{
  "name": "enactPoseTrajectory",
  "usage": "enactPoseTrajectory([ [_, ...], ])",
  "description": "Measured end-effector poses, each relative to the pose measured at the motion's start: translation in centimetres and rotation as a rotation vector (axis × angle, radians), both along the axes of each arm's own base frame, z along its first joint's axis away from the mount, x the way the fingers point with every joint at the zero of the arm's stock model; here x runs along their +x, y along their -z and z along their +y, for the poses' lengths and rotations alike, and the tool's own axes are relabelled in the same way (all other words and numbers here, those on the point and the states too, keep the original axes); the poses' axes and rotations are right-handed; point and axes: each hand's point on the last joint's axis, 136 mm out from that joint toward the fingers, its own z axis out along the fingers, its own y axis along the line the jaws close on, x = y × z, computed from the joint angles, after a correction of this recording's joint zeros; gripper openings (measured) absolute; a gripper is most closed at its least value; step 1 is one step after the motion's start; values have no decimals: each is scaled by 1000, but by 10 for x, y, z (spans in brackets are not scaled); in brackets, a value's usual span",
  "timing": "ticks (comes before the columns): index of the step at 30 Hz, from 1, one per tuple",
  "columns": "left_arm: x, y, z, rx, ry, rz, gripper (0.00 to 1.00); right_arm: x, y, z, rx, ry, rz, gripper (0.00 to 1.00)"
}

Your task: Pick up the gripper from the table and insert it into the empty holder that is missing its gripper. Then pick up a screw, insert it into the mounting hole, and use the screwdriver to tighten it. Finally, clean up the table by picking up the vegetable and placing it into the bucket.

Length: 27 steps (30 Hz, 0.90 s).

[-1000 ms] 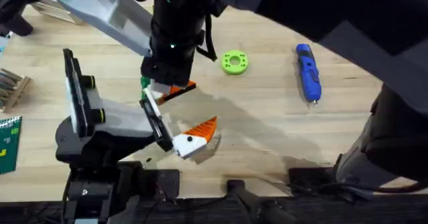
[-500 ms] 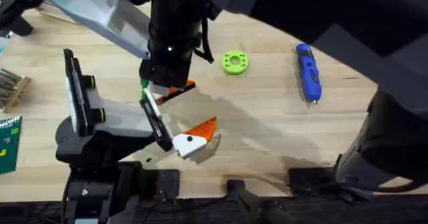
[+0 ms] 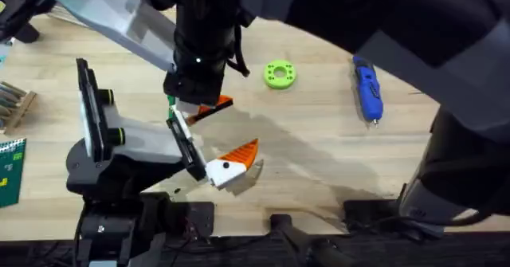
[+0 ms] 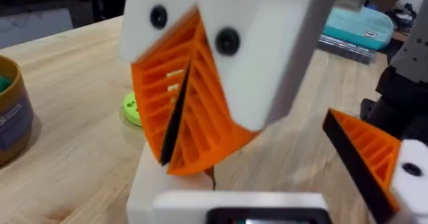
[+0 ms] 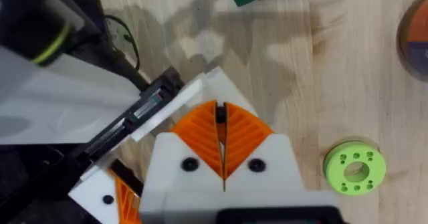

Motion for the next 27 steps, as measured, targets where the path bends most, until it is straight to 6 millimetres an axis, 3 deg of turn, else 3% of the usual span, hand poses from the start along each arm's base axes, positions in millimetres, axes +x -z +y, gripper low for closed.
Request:
enactPoseTrajectory([
  [3,0,0,0,0,0,0,985,0,0,0,0,1,0,16],
  [5,-1,0,0,0,4,0,985,1,0,0,0,7,-2,251],
  [8,-1,0,-1,0,7,0,985,6,1,-2,-6,17,-13,682],
  [9,-1,0,-1,0,7,0,985,9,1,-4,-9,22,-17,772],
  [21,-1,0,-1,1,8,-4,985,17,-1,-10,-5,63,-6,814],
  [27,-1,0,-1,3,8,-7,985,42,-21,-31,40,176,-19,814],
])
